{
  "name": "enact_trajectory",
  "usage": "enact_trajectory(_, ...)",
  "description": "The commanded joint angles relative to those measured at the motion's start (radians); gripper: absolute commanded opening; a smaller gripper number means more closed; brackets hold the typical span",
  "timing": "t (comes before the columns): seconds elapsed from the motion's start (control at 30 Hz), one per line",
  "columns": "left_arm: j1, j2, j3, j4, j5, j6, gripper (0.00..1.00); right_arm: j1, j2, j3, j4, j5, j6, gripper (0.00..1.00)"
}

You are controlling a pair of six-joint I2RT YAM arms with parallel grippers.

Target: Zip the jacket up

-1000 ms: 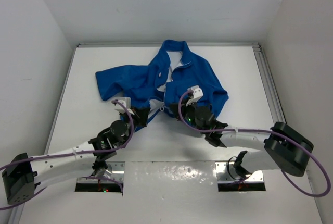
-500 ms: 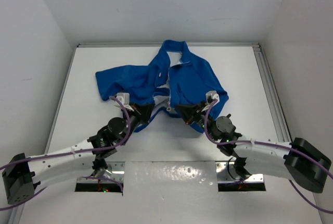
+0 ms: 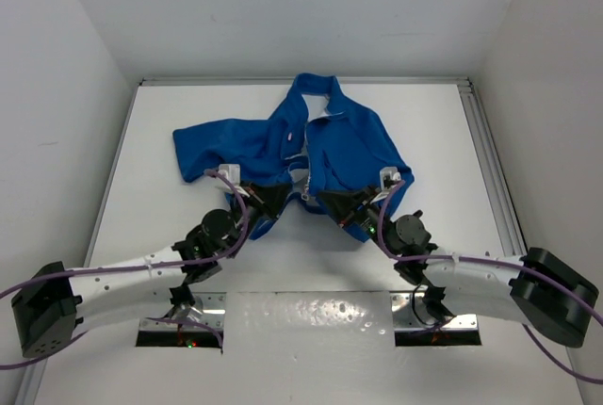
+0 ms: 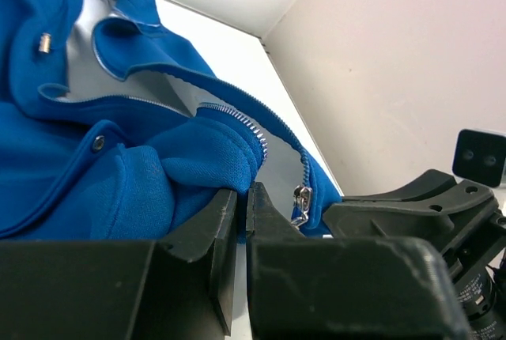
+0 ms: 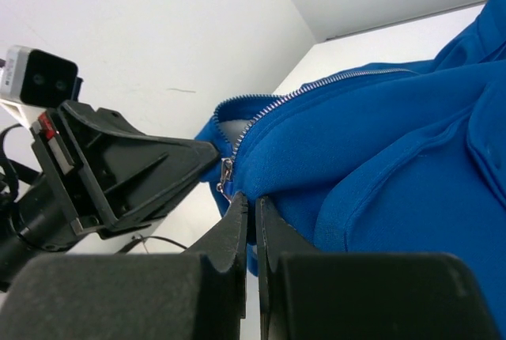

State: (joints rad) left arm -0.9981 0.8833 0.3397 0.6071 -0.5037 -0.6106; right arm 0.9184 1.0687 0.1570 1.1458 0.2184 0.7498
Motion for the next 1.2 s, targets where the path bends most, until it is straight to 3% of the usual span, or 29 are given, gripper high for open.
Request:
enact_trajectory(0.0,0.001,0.006,0.018,0.149,0.046,-0.012,0.00,0.000,-0.009,0.003,0.132,-0.019,0.036,0.00)
enact_trajectory(0.33,0.003,-0.078,-0.044,0.226,0.194,-0.011,0.00,0.002,-0.052,-0.011,0.129,-0.079,0.059,0.00)
enact_trajectory(0.67,0.003,-0.017,-0.005,0.232,0.261,-0.031,0.00,0.000,-0.064,-0.014,0.124,-0.108,0.059,0.00)
enact_trajectory(1.17,0.003,-0.026,-0.001,0.238,0.241,-0.021,0.00,0.002,-0.125,-0.040,0.078,-0.116,0.049,0.00)
